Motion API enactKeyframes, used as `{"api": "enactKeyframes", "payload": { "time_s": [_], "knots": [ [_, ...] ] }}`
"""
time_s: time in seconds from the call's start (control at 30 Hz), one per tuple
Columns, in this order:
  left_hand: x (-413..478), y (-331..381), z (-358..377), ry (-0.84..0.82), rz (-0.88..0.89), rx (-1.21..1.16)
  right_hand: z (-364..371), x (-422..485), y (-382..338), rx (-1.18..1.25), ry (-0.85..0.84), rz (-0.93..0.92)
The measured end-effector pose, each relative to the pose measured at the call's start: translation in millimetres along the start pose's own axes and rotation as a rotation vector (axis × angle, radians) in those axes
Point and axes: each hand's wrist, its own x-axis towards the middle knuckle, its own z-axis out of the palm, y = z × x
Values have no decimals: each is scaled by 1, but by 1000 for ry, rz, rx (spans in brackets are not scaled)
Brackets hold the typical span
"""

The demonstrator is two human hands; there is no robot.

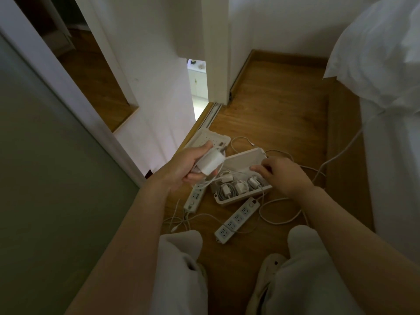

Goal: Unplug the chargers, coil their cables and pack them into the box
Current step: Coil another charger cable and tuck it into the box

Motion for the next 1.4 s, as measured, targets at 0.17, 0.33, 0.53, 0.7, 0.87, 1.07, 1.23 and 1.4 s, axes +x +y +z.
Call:
{"api": "enactKeyframes", "payload": {
  "time_s": [0.17, 0.33, 0.53, 0.7, 0.87, 1.07, 1.23, 1.4],
  "knots": [
    [4, -7, 5, 89, -92, 305, -12, -3, -22, -252, 359, -133],
    [12, -14, 3, 149, -49, 426, -18, -13, -41, -150, 521, -201],
    [25, -26, 10, 240, -3, 648, -13, -26, -57, 6, 459, -216],
    [31, -28, 16, 342, 104, 676, -7, -31, -68, 100, 411, -205],
    [32, -26, 20, 365, 196, 694, -15, -25, -62, 289, 445, -76],
    [37, -20, 31, 511, 133, 461, -1, -34, -73, 222, 274, -295],
    [41, -10, 31, 508, -37, -232, 16, -39, -80, 233, -59, -315],
    [28, -2, 34, 285, 23, -788, 23, -32, -71, 340, -207, -300]
  ]
}}
